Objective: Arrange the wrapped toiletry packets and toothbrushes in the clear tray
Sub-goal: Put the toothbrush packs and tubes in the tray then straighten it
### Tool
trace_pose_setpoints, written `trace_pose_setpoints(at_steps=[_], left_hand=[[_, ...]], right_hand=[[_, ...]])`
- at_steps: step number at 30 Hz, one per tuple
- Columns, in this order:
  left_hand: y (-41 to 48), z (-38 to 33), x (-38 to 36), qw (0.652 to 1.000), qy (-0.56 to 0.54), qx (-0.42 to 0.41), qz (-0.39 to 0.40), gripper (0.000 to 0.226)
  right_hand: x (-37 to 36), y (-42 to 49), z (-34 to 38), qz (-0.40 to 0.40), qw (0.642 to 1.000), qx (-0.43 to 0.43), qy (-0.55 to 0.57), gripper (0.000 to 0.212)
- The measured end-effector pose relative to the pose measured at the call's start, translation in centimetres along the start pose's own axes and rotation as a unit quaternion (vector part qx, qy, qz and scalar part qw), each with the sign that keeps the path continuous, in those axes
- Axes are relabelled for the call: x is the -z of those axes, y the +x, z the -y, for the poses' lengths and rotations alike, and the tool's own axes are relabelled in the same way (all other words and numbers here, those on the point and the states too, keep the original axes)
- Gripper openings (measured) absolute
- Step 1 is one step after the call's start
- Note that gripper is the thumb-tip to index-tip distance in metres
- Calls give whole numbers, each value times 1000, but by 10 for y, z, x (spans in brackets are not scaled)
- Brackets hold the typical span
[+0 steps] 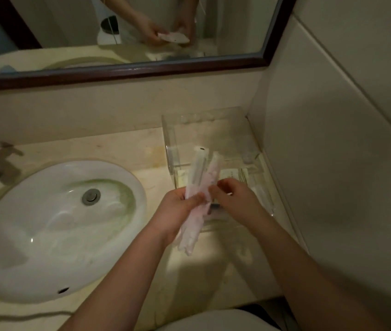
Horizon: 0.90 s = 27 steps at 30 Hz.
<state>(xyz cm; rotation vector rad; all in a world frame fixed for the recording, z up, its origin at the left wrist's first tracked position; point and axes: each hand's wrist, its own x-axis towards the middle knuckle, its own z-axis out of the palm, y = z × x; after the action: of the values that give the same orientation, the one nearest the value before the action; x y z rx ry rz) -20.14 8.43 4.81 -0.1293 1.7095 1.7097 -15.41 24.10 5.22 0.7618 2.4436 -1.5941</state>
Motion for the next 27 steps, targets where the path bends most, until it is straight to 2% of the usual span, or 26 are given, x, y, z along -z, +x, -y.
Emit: trace_pose_setpoints(at_steps=[2, 6, 9, 15, 19, 23, 27], left_hand=[[-2, 2, -1, 1000, -9, -1, 22, 30], [0, 1, 10, 999, -37, 25, -4, 34], [-1, -2, 19, 998, -50, 25, -40, 23], [-2, -11, 25, 998, -28, 0, -53, 13], [-5, -15, 26, 999, -21, -3, -44, 16], [-8, -19, 27, 998, 14, -13, -54, 19], [-13, -25, 27, 998, 30, -19, -58, 20]], right_hand=[[-11, -2, 9, 42, 997, -12, 66, 27], [-6, 0, 4, 9, 983, -66, 171, 16], [6, 5, -3, -12, 953, -102, 286, 11], [13, 7, -6, 0, 884, -118, 451, 11], [13, 1, -3, 37, 865, -88, 493, 17], [13, -5, 1, 94, 865, -50, 491, 17], [12, -6, 8, 105, 868, -35, 484, 15]])
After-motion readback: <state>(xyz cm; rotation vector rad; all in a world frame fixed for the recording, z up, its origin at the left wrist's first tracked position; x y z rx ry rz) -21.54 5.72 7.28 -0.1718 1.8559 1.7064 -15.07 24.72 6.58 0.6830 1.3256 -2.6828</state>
